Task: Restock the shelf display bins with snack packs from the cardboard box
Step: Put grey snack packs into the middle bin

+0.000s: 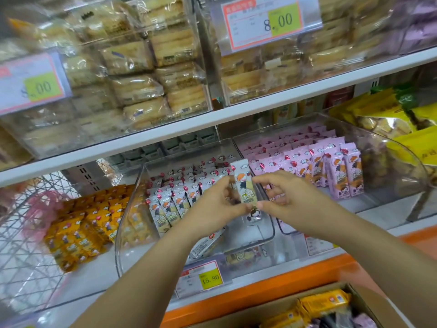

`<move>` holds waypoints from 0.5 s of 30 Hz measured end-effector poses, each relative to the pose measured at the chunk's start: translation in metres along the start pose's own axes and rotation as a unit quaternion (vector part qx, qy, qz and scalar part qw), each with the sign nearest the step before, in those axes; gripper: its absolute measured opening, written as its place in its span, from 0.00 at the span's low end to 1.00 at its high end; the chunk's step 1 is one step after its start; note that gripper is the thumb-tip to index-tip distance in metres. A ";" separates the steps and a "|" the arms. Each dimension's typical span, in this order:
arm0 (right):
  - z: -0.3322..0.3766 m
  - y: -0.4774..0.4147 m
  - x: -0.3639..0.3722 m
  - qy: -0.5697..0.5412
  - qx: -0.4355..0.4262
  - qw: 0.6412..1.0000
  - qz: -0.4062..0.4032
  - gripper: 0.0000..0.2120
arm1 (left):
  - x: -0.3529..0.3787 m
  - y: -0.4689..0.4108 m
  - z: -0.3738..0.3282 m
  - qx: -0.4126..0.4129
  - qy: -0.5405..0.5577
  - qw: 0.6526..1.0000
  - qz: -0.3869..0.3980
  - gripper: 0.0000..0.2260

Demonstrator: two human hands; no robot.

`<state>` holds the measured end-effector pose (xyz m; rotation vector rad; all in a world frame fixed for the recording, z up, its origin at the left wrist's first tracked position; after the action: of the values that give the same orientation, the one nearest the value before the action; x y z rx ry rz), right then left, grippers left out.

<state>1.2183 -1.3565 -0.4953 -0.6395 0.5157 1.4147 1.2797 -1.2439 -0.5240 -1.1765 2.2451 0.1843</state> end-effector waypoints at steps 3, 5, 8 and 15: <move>-0.001 -0.001 0.000 -0.003 0.001 1.000 0.002 0.22 | -0.010 -0.004 -0.007 0.005 -0.035 0.999 -0.030 0.09; -0.001 -0.001 0.001 -0.004 0.002 1.000 0.005 0.20 | -0.016 -0.008 -0.007 -0.001 -0.058 0.998 -0.035 0.08; -0.002 -0.003 0.001 -0.009 0.007 1.000 0.005 0.19 | -0.016 -0.021 -0.007 0.007 -0.212 0.977 -0.015 0.17; -0.005 -0.005 0.002 -0.018 0.009 1.000 0.010 0.17 | -0.022 -0.049 0.000 0.027 -0.544 0.839 0.005 0.24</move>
<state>1.2233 -1.3581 -0.5000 -0.5951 0.5067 1.4370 1.3278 -1.2580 -0.5042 -0.7105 1.2196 0.6132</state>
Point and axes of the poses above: each hand's wrist, its own y-axis away from the middle knuckle, its own x-axis out of the palm, z = x × y, the point moved 10 cm from there along -y, towards the middle knuckle, and after that the axes turned 10 degrees about x, right-handed, at the moved point
